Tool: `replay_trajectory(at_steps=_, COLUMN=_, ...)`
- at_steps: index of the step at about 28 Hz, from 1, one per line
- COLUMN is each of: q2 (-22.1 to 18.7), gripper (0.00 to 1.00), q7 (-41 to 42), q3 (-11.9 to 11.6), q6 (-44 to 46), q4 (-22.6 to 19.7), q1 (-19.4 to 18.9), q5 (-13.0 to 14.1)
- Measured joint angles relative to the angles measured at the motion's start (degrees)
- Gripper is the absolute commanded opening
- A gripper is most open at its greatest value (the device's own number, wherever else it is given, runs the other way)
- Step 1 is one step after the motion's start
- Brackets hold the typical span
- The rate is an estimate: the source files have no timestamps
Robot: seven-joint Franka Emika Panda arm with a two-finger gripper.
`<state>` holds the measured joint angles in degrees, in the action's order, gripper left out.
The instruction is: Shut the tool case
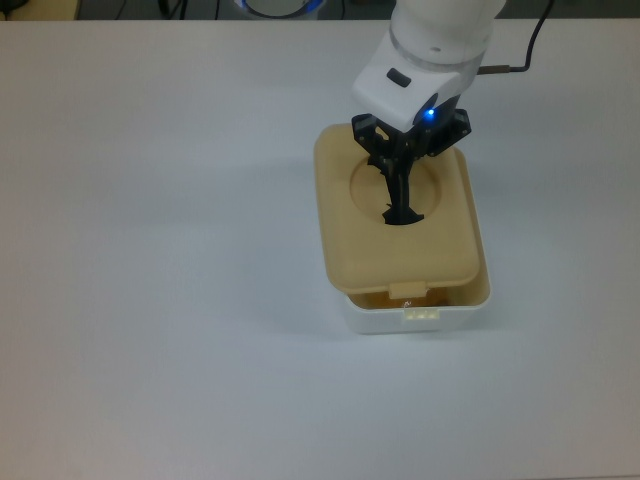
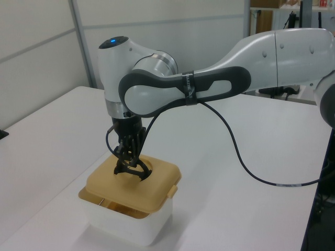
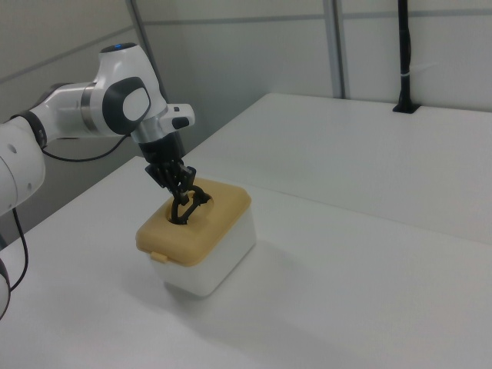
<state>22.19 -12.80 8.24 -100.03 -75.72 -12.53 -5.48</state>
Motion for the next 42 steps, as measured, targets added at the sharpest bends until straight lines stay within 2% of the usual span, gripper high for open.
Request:
replay_trajectory(at_steps=13, q2=1.3, gripper=0.0, q7=-2.0, q3=0.0, q6=-3.1, q4=0.1, q1=-0.2, q5=-1.3)
replay_trajectory(at_steps=15, q2=1.3, gripper=0.05, q7=-2.0, q3=0.0, q6=-3.1, q4=0.1, q1=-0.2, q5=-1.3)
replay_trajectory(at_steps=18, q2=1.3, gripper=0.22, q7=-2.0, q3=0.0, q6=-3.1, q4=0.1, q1=-0.3, q5=-1.3)
replay_trajectory(at_steps=20, q2=1.3, gripper=0.26, q7=-2.1, q3=0.0, q6=-3.1, q4=0.2, q1=-0.3, q5=-1.3)
replay_trajectory(at_steps=22, q2=1.3, gripper=0.41, q7=-2.2, q3=0.0, q6=-3.1, q4=0.2, q1=-0.5, q5=-1.3)
replay_trajectory(at_steps=23, q2=1.3, gripper=0.69, q7=-2.2, q3=0.0, q6=-3.1, q4=0.2, q1=-0.6, q5=-1.3)
replay_trajectory(at_steps=24, q2=1.3, gripper=0.9, q7=-2.3, q3=0.0, q6=-3.1, q4=0.2, q1=-0.7, q5=-1.3)
replay_trajectory(at_steps=25, q2=1.3, gripper=1.0, q7=-2.3, q3=0.0, q6=-3.1, q4=0.2, q1=-0.9, q5=-1.3)
replay_trajectory(at_steps=42, q2=1.0, gripper=1.0, q7=-3.5, q3=-0.1, q6=-1.0, q4=0.4, q1=-2.0, q5=-1.4)
